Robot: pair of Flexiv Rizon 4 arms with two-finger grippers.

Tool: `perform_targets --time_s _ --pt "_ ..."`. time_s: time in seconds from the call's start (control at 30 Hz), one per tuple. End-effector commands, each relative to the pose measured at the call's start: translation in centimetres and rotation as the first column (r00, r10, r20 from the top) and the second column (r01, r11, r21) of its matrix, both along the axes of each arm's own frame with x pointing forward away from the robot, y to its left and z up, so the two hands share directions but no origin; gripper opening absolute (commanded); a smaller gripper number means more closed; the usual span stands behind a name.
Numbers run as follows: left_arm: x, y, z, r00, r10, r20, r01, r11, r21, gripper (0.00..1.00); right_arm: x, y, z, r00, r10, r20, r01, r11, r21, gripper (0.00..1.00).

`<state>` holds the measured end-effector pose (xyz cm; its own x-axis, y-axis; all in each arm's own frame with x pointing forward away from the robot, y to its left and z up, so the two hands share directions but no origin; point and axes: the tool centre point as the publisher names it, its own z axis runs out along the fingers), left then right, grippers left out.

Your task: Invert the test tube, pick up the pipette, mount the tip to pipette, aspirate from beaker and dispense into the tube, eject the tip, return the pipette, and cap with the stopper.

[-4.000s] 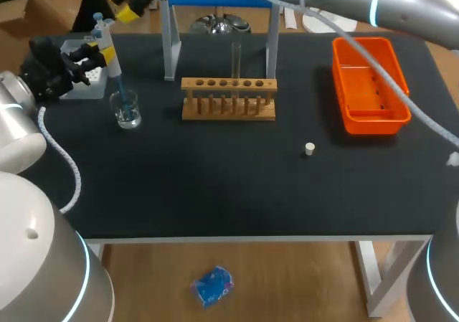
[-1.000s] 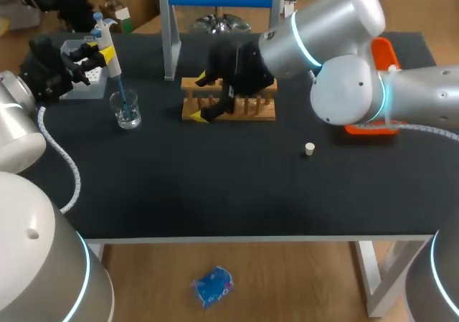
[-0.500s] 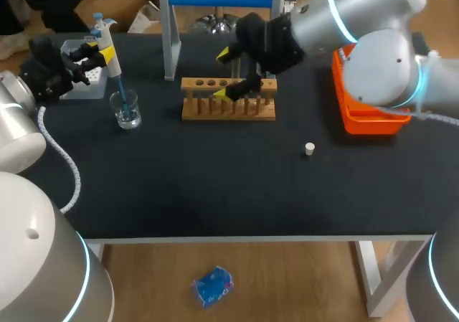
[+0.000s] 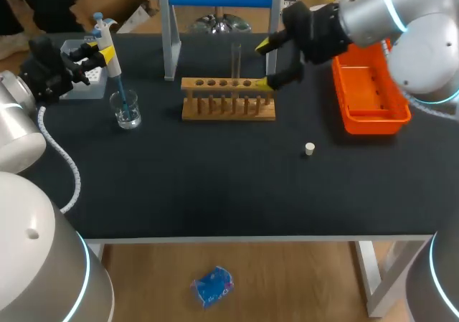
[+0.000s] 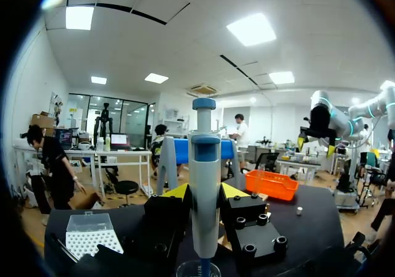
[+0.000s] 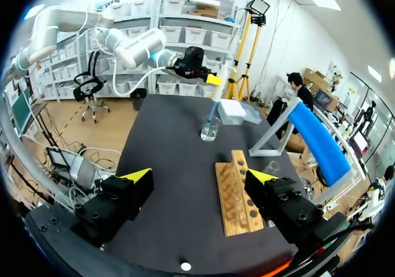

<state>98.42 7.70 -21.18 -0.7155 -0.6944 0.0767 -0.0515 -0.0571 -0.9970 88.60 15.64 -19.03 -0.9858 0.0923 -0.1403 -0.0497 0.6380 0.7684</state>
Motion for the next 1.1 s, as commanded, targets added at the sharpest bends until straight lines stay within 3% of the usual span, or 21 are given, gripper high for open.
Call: perform_targets --time_s 0.03,0.63,1.1 --pt "0.0 0.0 -0.1 1.0 0.001 0.002 -0.001 1.0 -0.001 0.0 0.4 -1.8 0.4 1.0 0.018 -0.005 -0.018 1.0 0.01 1.0" --pt "0.0 0.0 -0.1 1.0 0.001 0.002 -0.001 1.0 -0.001 0.0 4.8 -4.3 -2.3 0.997 0.048 -0.053 -0.048 0.999 0.0 1.0" --pt "0.0 0.0 -0.1 1.0 0.001 0.002 -0.001 1.0 -0.001 0.0 8.8 -4.3 -3.7 0.994 0.076 -0.083 -0.077 0.997 -0.01 1.0"
